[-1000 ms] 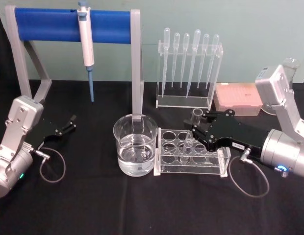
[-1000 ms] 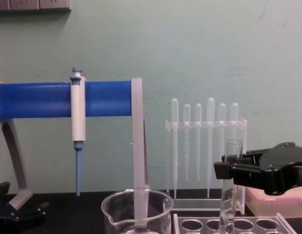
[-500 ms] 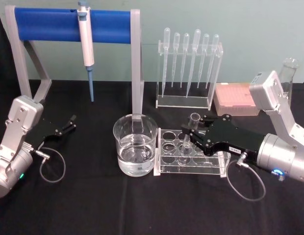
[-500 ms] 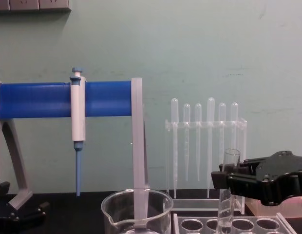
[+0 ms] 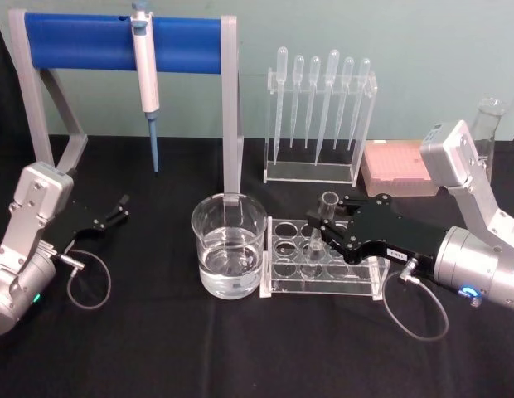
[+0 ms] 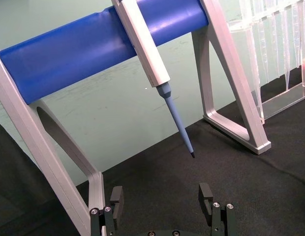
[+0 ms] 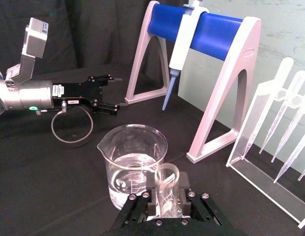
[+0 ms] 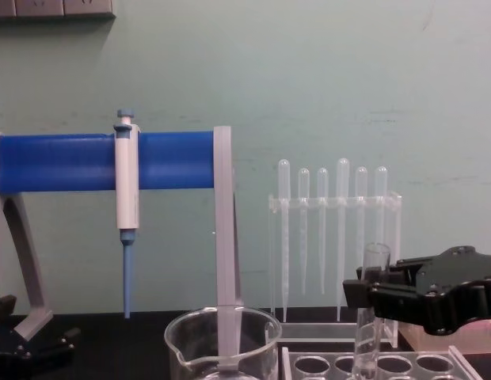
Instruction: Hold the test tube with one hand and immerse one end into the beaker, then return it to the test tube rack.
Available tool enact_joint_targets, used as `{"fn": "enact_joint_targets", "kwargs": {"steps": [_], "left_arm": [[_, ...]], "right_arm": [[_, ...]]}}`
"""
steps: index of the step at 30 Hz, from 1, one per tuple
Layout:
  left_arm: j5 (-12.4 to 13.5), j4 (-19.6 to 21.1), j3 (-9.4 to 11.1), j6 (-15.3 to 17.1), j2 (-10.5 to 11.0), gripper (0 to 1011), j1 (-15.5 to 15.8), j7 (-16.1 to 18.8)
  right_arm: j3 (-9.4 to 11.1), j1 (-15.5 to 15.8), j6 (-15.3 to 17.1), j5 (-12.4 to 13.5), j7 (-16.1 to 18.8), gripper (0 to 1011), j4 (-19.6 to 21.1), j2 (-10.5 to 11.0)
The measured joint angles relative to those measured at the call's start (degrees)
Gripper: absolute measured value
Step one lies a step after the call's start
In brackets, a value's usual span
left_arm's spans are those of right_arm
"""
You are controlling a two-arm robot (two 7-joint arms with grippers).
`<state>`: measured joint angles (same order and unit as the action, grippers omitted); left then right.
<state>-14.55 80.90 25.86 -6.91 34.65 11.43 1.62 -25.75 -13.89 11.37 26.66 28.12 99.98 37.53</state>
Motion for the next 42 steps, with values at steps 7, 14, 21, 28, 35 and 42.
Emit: {"fn": "enact_joint_targets", "kwargs": {"steps": [7,14,21,28,35,42], "left_arm": [[0.0,0.0,0.0,0.0,0.0,1000,0.0,0.0],[0.0,0.0,0.0,0.0,0.0,1000,0.0,0.0],[0.0,0.0,0.0,0.0,0.0,1000,0.0,0.0],[0.0,0.0,0.0,0.0,0.0,1000,0.0,0.0],[0.0,0.0,0.0,0.0,0.0,1000,0.0,0.0],[0.0,0.0,0.0,0.0,0.0,1000,0.0,0.0]], "right_arm": [[0.0,0.0,0.0,0.0,0.0,436,0.0,0.0],[0.0,-0.1,0.0,0.1,0.0,659,0.0,0.1],[0.6,-0.1,-0.1,-0.8,-0.6,869,2.8,0.3],[3.2,1.2,-0.2,-2.3,-3.4,1004,7.4,0.8],[7.7,5.8,-2.3,-4.1,-9.9,1004,10.4,-0.5],[10.9,10.3,-4.2,-7.9,-18.7,1004,10.5,-4.3]]}}
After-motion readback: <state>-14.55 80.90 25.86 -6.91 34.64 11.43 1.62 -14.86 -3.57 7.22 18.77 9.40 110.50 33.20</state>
